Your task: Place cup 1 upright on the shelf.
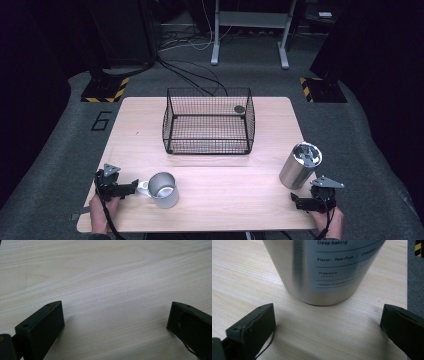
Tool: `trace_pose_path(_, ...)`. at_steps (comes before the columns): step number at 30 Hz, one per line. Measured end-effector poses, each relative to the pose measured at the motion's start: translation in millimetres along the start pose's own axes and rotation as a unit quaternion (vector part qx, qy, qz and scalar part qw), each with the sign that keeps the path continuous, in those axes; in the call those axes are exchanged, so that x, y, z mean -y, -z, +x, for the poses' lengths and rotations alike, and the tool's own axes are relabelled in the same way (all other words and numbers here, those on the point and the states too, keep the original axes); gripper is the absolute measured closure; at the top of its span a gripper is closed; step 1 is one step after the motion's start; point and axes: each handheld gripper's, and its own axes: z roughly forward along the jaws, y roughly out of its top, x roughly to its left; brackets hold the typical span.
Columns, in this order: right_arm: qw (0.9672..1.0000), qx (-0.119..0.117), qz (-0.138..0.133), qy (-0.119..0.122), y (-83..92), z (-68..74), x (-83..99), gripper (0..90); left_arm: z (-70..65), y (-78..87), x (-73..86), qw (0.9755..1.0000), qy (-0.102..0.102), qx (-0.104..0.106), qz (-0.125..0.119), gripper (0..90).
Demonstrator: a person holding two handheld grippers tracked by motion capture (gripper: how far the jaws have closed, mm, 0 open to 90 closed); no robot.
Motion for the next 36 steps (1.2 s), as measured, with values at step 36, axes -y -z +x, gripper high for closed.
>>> trace_pose_path(36, 0.9993, 0.004, -0.026, -0.025, 23.0, 2.9, -8.4, 1.7, 6.9, -13.0, -12.7, 0.9991, -0.03, 0.03, 0.001, 0.4)
